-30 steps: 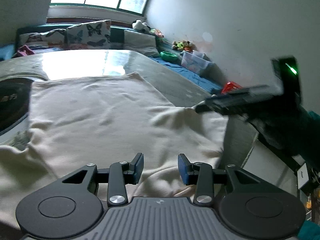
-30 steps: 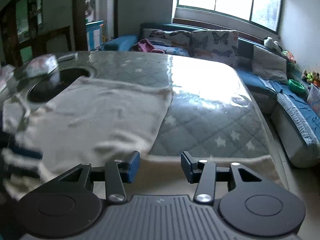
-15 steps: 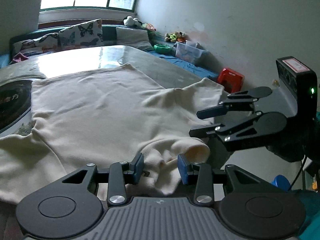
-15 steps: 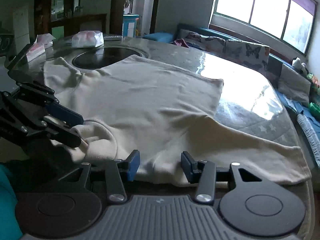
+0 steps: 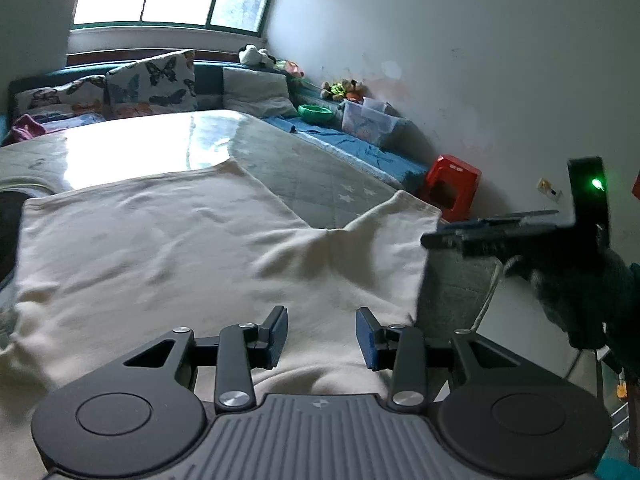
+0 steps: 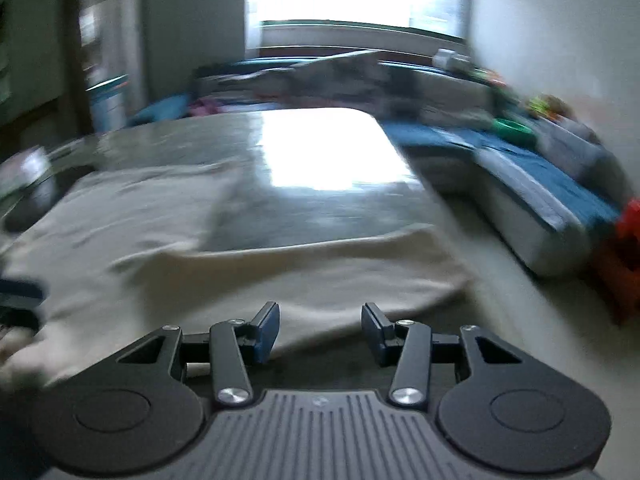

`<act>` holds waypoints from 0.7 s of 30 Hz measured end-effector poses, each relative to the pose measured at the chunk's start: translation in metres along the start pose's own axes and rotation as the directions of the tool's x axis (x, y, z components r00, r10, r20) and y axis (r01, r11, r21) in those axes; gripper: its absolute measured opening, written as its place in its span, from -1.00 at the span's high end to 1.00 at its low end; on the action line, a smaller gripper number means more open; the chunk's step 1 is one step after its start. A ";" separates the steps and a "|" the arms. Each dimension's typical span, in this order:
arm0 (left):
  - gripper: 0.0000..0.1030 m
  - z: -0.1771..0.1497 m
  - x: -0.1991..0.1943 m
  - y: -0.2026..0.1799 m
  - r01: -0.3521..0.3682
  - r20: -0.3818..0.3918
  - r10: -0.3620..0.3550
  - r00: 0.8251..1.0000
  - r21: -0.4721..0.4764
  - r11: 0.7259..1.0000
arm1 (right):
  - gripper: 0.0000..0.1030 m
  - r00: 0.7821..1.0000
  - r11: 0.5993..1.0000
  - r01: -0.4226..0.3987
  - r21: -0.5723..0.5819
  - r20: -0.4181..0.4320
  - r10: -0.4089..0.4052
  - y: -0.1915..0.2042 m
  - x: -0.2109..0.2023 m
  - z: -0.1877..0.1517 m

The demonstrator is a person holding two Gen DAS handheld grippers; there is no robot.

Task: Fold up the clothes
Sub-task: 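Grasp the sweatshirt sleeve cuff with the right gripper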

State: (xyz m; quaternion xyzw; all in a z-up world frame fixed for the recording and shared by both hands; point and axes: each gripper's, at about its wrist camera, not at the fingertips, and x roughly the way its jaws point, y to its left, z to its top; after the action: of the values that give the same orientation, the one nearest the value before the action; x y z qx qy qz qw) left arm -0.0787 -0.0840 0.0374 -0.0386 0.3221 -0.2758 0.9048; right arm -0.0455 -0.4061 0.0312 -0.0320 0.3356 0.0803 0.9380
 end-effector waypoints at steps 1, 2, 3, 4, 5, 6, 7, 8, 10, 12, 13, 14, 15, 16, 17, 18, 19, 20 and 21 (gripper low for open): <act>0.21 0.000 0.003 -0.001 0.002 -0.004 -0.002 1.000 0.002 1.000 | 0.11 0.999 0.999 0.034 0.028 -0.005 -0.034 -0.010 0.005 0.001; 0.21 0.001 0.007 -0.003 0.003 -0.009 -0.003 1.000 0.004 1.000 | 0.11 0.998 0.996 0.061 0.062 -0.012 -0.060 -0.020 0.010 0.002; 0.20 0.001 0.010 -0.004 0.005 -0.013 -0.005 1.000 0.005 1.000 | 0.12 0.997 0.992 0.078 0.097 -0.016 -0.077 -0.030 0.014 0.003; 0.20 0.001 0.013 -0.006 0.006 -0.018 -0.006 1.000 0.007 1.000 | 0.13 0.996 0.987 0.094 0.127 -0.017 -0.093 -0.038 0.018 0.003; 0.20 0.002 0.016 -0.007 0.008 -0.022 -0.008 1.000 0.009 1.000 | 0.13 0.994 0.982 0.113 0.153 -0.017 -0.111 -0.045 0.021 0.002; 0.20 0.002 0.019 -0.009 0.010 -0.026 -0.009 1.000 0.009 1.000 | 0.13 0.992 0.977 0.125 0.174 -0.018 -0.124 -0.051 0.024 0.002; 0.20 0.001 0.020 -0.010 0.012 -0.029 -0.012 1.000 0.009 1.000 | 0.15 0.992 0.972 0.128 0.195 -0.016 -0.128 -0.056 0.026 0.001; 0.18 0.001 0.022 -0.011 0.014 -0.032 -0.014 0.999 0.009 1.000 | 0.17 0.991 0.967 0.129 0.219 -0.012 -0.130 -0.061 0.028 0.001; 0.17 0.000 0.024 -0.013 0.018 -0.040 -0.017 0.999 0.013 1.000 | 0.20 0.991 0.959 0.130 0.250 0.000 -0.135 -0.067 0.031 0.000; 0.15 0.000 0.026 -0.015 0.019 -0.044 -0.018 0.999 0.016 1.000 | 0.26 0.990 0.955 0.131 0.265 0.011 -0.139 -0.070 0.033 0.000; 0.14 -0.001 0.026 -0.015 0.019 -0.047 -0.018 0.999 0.016 1.000 | 0.28 0.990 0.955 0.132 0.267 0.015 -0.141 -0.070 0.033 0.001; 0.12 -0.001 0.027 -0.016 0.018 -0.049 -0.017 0.999 0.015 1.000 | 0.30 0.989 0.955 0.134 0.264 0.019 -0.144 -0.069 0.034 0.001; 0.12 -0.001 0.027 -0.016 0.016 -0.050 -0.015 0.999 0.015 1.000 | 0.33 0.989 0.957 0.138 0.257 0.023 -0.149 -0.068 0.036 0.001; 0.12 -0.002 0.027 -0.016 0.014 -0.052 -0.014 0.999 0.015 1.000 | 0.35 0.988 0.958 0.143 0.249 0.028 -0.154 -0.067 0.038 0.002; 0.12 -0.002 0.027 -0.016 0.013 -0.052 -0.012 0.999 0.014 1.000 | 0.42 0.986 0.959 0.148 0.241 0.032 -0.161 -0.065 0.040 0.003; 0.11 -0.002 0.027 -0.017 0.011 -0.052 -0.010 0.999 0.014 1.000 | 0.51 0.985 0.960 0.154 0.234 0.035 -0.167 -0.064 0.042 0.003; 0.11 -0.002 0.027 -0.017 0.009 -0.051 -0.008 0.999 0.014 1.000 | 0.57 0.985 0.961 0.156 0.227 0.038 -0.169 -0.063 0.042 0.003; 0.10 -0.001 0.027 -0.017 0.007 -0.050 -0.006 0.999 0.014 1.000 | 0.73 0.985 0.962 0.156 0.224 0.040 -0.169 -0.061 0.043 0.004; 0.10 0.000 0.027 -0.016 0.004 -0.049 -0.004 0.999 0.014 1.000 | 0.83 0.985 0.962 0.153 0.225 0.042 -0.166 -0.061 0.042 0.004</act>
State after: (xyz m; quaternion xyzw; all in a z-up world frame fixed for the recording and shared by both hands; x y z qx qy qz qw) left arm -0.0692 -0.1122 0.0258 -0.0260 0.3422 -0.2807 0.8963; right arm -0.0001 -0.4601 0.0078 0.0478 0.3105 -0.0324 0.9488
